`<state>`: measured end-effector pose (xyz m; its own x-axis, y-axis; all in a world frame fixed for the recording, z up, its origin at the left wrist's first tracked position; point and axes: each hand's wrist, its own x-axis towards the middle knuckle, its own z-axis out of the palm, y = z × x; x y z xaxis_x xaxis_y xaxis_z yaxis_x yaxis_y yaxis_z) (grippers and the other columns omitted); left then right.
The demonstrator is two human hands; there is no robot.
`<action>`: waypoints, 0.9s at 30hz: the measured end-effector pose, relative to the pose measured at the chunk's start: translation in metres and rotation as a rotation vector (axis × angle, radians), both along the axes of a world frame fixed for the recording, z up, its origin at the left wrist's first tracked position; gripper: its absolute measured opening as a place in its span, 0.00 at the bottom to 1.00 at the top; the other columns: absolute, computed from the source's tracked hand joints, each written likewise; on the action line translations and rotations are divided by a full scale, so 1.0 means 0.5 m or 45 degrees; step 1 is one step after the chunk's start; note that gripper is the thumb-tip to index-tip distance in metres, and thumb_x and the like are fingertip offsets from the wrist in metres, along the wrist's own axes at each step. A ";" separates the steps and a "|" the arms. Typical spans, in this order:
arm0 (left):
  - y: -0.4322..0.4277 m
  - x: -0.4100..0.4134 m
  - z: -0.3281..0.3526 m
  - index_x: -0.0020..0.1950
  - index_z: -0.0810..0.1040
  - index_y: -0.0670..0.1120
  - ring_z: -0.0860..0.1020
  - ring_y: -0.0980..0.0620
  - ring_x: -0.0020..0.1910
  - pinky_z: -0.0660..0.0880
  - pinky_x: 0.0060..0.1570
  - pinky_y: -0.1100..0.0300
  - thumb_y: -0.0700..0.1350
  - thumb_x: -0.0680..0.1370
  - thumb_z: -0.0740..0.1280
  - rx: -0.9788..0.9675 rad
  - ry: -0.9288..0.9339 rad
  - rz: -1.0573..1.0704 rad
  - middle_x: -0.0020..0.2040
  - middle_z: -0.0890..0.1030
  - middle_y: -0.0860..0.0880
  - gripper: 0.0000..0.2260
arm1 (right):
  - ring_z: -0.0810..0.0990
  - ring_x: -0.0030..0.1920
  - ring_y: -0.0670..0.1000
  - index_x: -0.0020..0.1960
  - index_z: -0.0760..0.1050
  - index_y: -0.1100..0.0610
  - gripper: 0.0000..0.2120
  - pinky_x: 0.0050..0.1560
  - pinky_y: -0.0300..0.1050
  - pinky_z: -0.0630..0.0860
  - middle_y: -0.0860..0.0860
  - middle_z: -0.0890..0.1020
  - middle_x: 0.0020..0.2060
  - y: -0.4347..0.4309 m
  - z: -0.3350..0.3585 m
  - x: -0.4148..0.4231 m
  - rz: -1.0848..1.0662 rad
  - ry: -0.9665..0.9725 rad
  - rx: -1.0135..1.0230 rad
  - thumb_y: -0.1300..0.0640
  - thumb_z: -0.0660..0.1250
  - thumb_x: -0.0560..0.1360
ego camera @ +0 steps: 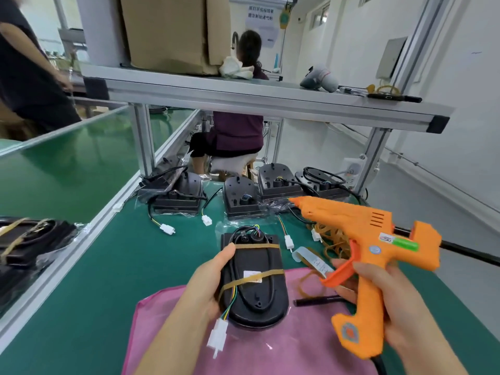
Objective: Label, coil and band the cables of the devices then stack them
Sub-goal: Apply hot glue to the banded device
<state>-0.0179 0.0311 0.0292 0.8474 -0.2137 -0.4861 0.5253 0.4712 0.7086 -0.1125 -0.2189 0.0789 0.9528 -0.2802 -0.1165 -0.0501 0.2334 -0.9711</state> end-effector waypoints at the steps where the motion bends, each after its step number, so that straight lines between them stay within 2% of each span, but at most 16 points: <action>1: 0.001 0.003 -0.002 0.52 0.84 0.39 0.85 0.40 0.40 0.81 0.34 0.48 0.49 0.76 0.70 0.013 -0.008 0.006 0.48 0.85 0.37 0.14 | 0.85 0.42 0.61 0.56 0.74 0.60 0.11 0.33 0.46 0.81 0.62 0.85 0.46 0.014 -0.004 -0.003 -0.021 -0.020 -0.016 0.66 0.63 0.74; 4: 0.006 0.012 -0.008 0.51 0.84 0.40 0.85 0.39 0.41 0.81 0.37 0.47 0.50 0.75 0.71 0.046 -0.028 0.009 0.48 0.85 0.37 0.14 | 0.85 0.40 0.59 0.55 0.74 0.59 0.11 0.32 0.46 0.81 0.59 0.86 0.44 0.035 0.005 0.001 -0.046 -0.014 -0.180 0.64 0.66 0.73; 8: 0.008 0.021 -0.013 0.53 0.84 0.41 0.84 0.38 0.47 0.80 0.49 0.44 0.52 0.72 0.72 0.081 -0.059 -0.008 0.50 0.85 0.38 0.16 | 0.84 0.33 0.57 0.55 0.76 0.55 0.18 0.34 0.53 0.80 0.54 0.86 0.40 0.040 0.001 -0.014 -0.077 0.129 -0.423 0.51 0.72 0.67; 10: 0.005 0.023 -0.013 0.53 0.84 0.41 0.84 0.38 0.47 0.80 0.48 0.45 0.52 0.72 0.72 0.082 -0.069 -0.008 0.50 0.85 0.38 0.16 | 0.82 0.30 0.52 0.53 0.78 0.52 0.22 0.31 0.48 0.78 0.53 0.86 0.39 0.045 0.003 -0.017 -0.085 0.148 -0.483 0.44 0.71 0.62; 12: 0.001 0.024 -0.013 0.53 0.84 0.41 0.84 0.38 0.47 0.80 0.46 0.46 0.52 0.73 0.72 0.080 -0.074 -0.010 0.50 0.85 0.38 0.16 | 0.82 0.30 0.48 0.53 0.79 0.52 0.25 0.29 0.41 0.77 0.51 0.86 0.39 0.047 0.000 -0.018 -0.088 0.148 -0.514 0.41 0.69 0.61; 14: -0.003 0.026 -0.013 0.54 0.84 0.42 0.84 0.38 0.47 0.80 0.46 0.45 0.52 0.73 0.72 0.082 -0.076 -0.007 0.50 0.85 0.38 0.16 | 0.82 0.30 0.47 0.53 0.79 0.53 0.23 0.29 0.40 0.77 0.50 0.86 0.40 0.051 0.000 -0.020 -0.081 0.144 -0.532 0.41 0.69 0.63; 17: -0.006 0.028 -0.012 0.54 0.83 0.41 0.84 0.38 0.48 0.80 0.48 0.45 0.51 0.74 0.71 0.085 -0.078 0.002 0.50 0.85 0.38 0.16 | 0.82 0.30 0.48 0.54 0.78 0.53 0.16 0.29 0.41 0.77 0.50 0.86 0.39 0.054 -0.005 -0.023 -0.072 0.137 -0.517 0.46 0.69 0.70; 20: -0.008 0.028 -0.013 0.54 0.83 0.41 0.84 0.39 0.46 0.81 0.46 0.46 0.51 0.75 0.70 0.088 -0.083 0.012 0.50 0.85 0.38 0.15 | 0.82 0.31 0.49 0.52 0.77 0.52 0.15 0.30 0.42 0.77 0.50 0.86 0.38 0.055 -0.011 -0.026 -0.060 0.129 -0.525 0.46 0.68 0.70; 23: -0.009 0.026 -0.014 0.54 0.83 0.41 0.84 0.39 0.45 0.81 0.45 0.46 0.50 0.76 0.70 0.088 -0.078 0.022 0.50 0.85 0.38 0.14 | 0.82 0.29 0.48 0.52 0.76 0.52 0.11 0.28 0.39 0.76 0.49 0.86 0.37 0.057 -0.014 -0.031 -0.079 0.118 -0.508 0.49 0.68 0.72; 27: -0.009 0.022 -0.017 0.55 0.83 0.41 0.84 0.38 0.48 0.80 0.50 0.43 0.50 0.76 0.70 0.083 -0.072 0.035 0.50 0.85 0.38 0.15 | 0.81 0.26 0.49 0.50 0.76 0.50 0.10 0.27 0.39 0.75 0.49 0.85 0.34 0.060 -0.015 -0.041 -0.083 0.110 -0.511 0.48 0.68 0.71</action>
